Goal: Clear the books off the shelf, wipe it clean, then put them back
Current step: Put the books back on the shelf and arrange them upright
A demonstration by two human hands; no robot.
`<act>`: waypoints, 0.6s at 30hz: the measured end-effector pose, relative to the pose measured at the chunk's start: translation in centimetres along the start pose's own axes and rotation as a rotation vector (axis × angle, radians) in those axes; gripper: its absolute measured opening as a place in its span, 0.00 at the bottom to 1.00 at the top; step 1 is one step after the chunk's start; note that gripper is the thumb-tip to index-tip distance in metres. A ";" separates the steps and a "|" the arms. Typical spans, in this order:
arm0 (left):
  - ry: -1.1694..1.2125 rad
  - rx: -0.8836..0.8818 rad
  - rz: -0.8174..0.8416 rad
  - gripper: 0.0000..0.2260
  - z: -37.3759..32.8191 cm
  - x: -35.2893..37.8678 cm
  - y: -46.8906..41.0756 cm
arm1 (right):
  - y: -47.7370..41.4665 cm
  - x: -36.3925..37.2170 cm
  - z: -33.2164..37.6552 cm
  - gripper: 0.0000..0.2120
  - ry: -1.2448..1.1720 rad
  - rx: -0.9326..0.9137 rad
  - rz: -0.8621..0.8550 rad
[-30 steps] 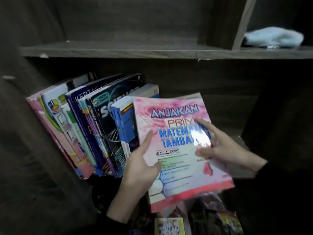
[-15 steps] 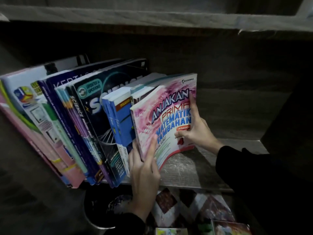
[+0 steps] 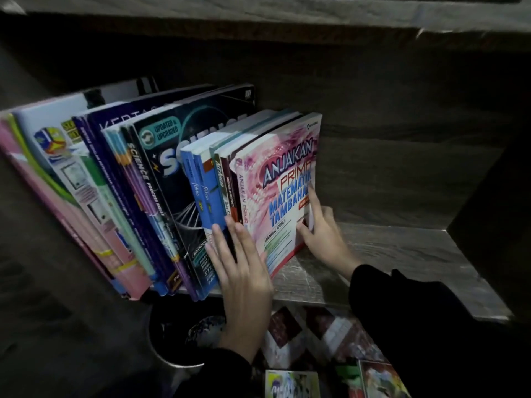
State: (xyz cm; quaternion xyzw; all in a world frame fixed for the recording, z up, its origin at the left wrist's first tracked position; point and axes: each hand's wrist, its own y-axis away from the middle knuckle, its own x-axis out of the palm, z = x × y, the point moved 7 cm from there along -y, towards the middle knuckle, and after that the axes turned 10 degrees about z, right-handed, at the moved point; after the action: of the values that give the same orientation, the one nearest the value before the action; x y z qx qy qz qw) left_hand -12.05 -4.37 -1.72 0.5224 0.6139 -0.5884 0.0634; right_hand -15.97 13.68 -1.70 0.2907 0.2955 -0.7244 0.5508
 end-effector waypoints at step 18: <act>0.252 -0.046 0.004 0.32 -4.0 -2.2 1.2 | 4.8 -2.1 -0.7 0.30 -0.236 -0.074 -0.243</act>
State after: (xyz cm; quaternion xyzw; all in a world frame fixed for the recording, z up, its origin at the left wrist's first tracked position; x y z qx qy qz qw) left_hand -8.05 -2.77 0.26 0.5918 0.6292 -0.5039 -0.0009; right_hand -10.75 14.41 -1.13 0.1454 0.2881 -0.8033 0.5005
